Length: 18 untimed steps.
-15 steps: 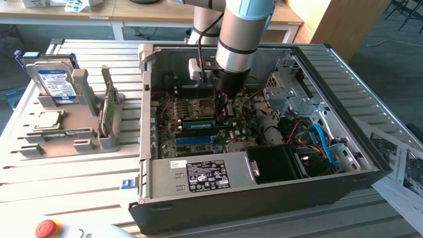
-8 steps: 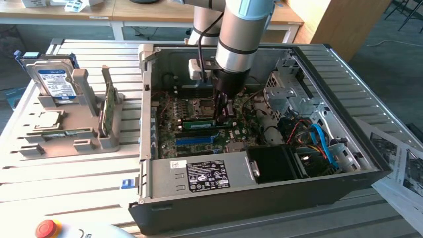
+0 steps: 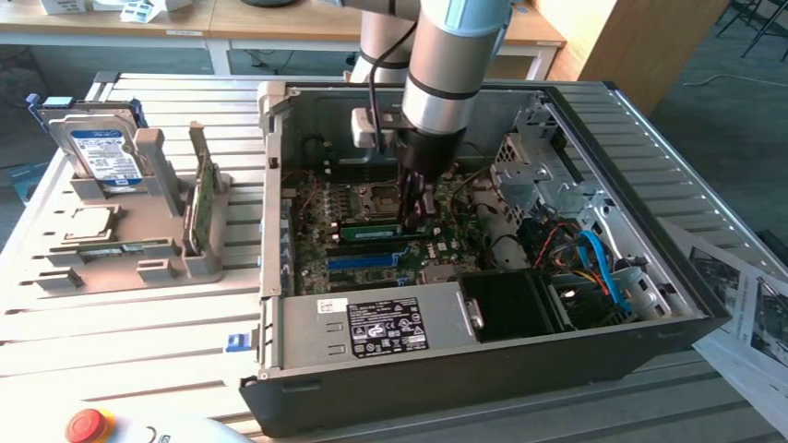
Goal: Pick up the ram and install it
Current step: 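Insert the ram into the slot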
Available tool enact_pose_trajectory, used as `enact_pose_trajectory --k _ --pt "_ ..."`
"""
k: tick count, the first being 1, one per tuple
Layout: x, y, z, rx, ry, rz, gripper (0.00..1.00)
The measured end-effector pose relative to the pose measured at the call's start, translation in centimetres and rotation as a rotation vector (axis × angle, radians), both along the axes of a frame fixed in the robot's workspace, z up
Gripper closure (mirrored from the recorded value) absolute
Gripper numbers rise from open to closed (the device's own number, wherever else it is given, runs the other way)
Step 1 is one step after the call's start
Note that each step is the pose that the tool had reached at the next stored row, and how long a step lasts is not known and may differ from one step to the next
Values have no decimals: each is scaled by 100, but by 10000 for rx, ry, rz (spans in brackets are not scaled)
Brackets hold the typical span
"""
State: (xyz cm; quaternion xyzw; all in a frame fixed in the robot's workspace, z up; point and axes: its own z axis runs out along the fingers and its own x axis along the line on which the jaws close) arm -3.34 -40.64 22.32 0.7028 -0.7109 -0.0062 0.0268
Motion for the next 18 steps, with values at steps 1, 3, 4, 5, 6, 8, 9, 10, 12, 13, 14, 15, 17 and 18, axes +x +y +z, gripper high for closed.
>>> enact_pose_trajectory --k 1,3,4,5,6,8,9,10,12,13,14,15,17,18 --pt "0 0 9 0 0 0 68" --pt "0 0 37 0 0 0 68" --pt "0 0 56 0 0 0 68" --pt "0 0 81 0 0 0 68" --pt "0 0 106 0 -1 0 68" --pt "0 0 159 0 0 -1 68" --pt "0 0 184 0 0 0 68" --pt "0 0 206 0 -1 0 68" --pt "0 0 255 -1 0 -1 68" --pt "0 0 280 -4 1 0 68" --pt "0 0 303 -6 0 0 68" --pt "0 0 327 -8 0 0 68" --pt "0 0 377 -16 1 0 68" --pt "0 0 400 -18 0 1 68"
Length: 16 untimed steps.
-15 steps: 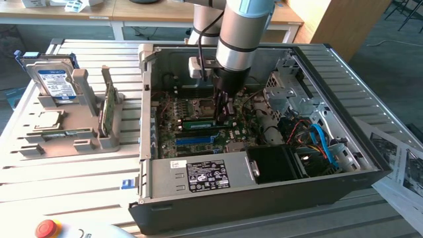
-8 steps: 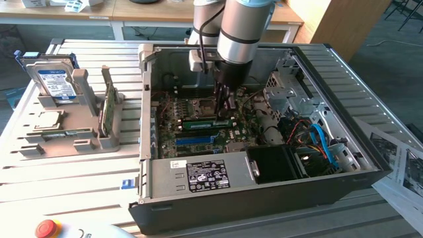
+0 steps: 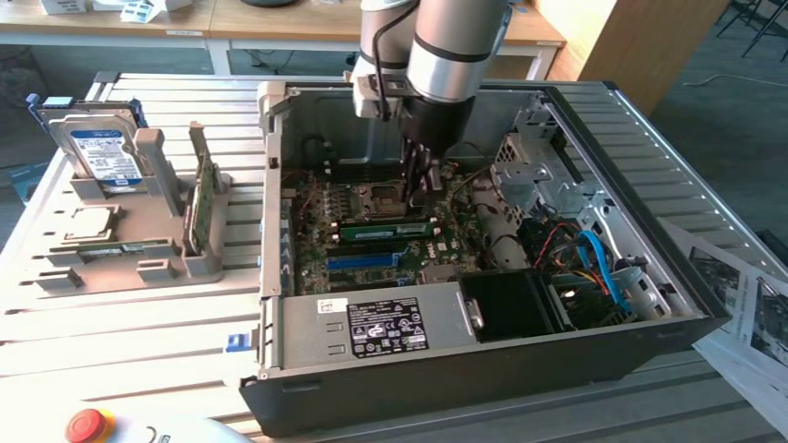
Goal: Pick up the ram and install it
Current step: 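Insert the ram into the slot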
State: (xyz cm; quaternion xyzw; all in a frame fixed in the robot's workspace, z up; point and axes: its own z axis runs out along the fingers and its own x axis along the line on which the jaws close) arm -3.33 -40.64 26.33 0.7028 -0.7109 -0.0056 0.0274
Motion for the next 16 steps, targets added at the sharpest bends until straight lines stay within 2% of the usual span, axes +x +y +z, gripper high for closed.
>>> enact_pose_trajectory --k 16 --pt "0 0 370 -82 0 -1 68"
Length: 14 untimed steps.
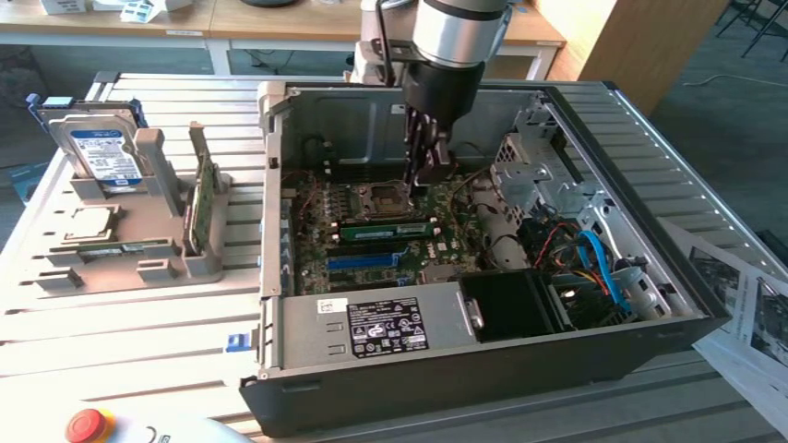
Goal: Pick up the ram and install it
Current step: 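Insert the ram into the slot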
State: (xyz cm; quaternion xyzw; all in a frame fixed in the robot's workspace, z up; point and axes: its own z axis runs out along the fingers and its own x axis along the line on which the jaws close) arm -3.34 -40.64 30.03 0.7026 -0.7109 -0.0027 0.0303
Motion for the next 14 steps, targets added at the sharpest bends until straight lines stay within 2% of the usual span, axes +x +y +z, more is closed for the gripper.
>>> enact_pose_trajectory --k 10,14 --pt "0 0 182 -75 1 0 68" --pt "0 0 197 -84 -1 0 68"
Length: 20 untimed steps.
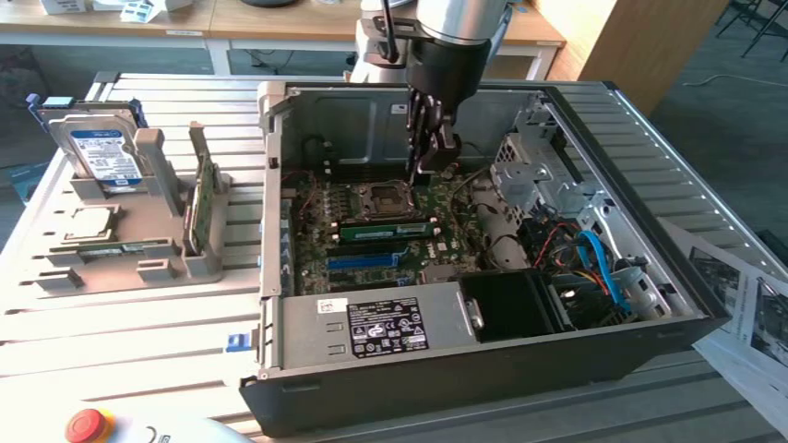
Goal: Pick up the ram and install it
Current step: 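Press down the ram until it locks into place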
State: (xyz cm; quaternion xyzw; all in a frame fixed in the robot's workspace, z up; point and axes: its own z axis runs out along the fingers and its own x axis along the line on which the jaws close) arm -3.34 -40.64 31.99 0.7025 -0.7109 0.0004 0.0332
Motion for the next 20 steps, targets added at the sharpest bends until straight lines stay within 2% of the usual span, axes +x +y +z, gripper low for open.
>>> enact_pose_trajectory --k 12,13,14,15,17,20 --pt "0 0 1 -2 1 0 68" --pt "0 0 1 -2 1 1 69" --pt "0 0 1 -2 1 0 76" --pt "0 0 1 -2 1 0 76" --pt "0 0 1 -2 1 0 88" --pt "0 0 1 -2 1 0 89"
